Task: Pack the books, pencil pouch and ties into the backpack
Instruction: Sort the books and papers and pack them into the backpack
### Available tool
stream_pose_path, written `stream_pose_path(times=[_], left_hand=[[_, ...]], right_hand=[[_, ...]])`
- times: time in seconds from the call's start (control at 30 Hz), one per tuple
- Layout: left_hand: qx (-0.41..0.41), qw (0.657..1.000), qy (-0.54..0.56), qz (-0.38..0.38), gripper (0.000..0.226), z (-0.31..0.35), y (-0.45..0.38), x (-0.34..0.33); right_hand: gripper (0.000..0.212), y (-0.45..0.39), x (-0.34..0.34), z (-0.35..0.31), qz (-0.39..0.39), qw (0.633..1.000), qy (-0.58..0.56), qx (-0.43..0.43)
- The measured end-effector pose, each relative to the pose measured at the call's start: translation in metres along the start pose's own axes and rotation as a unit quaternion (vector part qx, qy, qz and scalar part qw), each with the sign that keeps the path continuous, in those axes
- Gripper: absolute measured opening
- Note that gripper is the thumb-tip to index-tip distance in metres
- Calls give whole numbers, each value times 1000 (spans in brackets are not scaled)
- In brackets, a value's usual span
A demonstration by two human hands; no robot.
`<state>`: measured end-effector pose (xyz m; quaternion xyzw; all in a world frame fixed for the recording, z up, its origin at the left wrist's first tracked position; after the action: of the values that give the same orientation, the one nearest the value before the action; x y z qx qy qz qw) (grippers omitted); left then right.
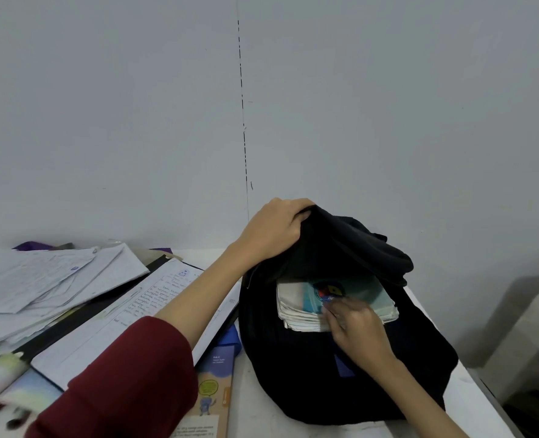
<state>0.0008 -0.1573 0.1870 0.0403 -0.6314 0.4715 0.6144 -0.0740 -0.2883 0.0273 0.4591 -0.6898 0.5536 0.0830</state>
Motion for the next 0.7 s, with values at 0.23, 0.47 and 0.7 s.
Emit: stream_pose_path(times=[0.23,0.47,0.7], left_hand=[[71,976,59,-198,26,-45,51,-40],[236,924,169,-250,20,-118,162,-24],[343,920,147,-120,14,-237,256,66]], right_hand=[[14,-22,38,-101,205,961,-11,186],[23,-30,-31,-117,105,985,-14,136],[26,-47,-124,-177,46,988,-72,125]])
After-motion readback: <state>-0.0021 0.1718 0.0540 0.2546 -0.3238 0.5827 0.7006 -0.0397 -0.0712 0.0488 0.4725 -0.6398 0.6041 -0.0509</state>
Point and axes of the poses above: each hand's wrist, its own y-axis away from the middle knuckle, its own x-axis out of the back of the hand, z = x × y, the point moved 6 cm from there along -y, towards the middle knuckle, and after that the axes turned 13 degrees about -y, right-handed, at the moved point
